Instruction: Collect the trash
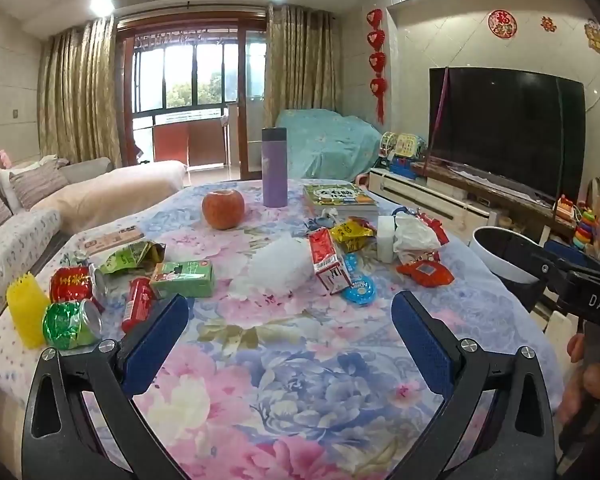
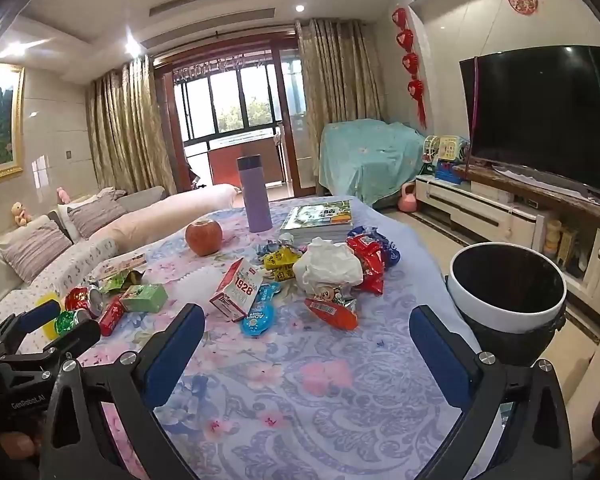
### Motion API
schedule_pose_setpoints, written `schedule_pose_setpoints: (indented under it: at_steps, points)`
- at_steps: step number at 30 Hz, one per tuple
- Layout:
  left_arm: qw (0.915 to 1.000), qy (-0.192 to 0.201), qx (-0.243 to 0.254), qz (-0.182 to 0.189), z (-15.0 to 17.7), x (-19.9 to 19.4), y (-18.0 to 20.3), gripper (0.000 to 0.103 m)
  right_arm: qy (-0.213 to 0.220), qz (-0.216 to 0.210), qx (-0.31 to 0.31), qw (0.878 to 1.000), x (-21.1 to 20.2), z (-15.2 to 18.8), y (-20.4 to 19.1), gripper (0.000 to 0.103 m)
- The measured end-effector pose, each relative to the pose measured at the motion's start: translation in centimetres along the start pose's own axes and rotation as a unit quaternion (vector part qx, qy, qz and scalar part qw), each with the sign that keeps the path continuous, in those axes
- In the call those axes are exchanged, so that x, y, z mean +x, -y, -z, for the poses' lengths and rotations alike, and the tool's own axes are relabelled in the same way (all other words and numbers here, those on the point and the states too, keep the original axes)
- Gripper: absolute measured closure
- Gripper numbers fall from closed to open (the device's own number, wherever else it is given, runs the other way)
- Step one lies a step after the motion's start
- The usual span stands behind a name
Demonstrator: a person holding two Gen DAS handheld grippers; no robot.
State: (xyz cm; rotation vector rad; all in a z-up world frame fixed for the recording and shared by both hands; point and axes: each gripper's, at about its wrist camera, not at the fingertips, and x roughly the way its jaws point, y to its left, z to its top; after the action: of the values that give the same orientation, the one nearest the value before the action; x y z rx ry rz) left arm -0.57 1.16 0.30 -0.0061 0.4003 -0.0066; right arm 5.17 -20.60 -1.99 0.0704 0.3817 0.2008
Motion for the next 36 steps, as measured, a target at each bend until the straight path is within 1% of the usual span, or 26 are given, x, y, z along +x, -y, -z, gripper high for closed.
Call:
schedule_pose_setpoints:
  at_steps: [1,16,36]
  points:
    - [1.0,0.0,0.0,-0.001,0.0,0.0,-0.1,0.0,0.004,-0.006,0.012,1.0,0.0,0.0,0.1,0.0]
    - [1.0,-0.002,0.0,-0.005,0.0,-0.5,-0.6,0.0,0.004,-0.009,0.008,1.0,-0.9,-0.3,-0.5,0.0]
    - [1.0,-0.002,-0.001,-0.006,0.4,-0.2,-0.5,0.0,-0.001,-0.022,0.008,1.0,-0.4,-0.4,-1.1,0.0]
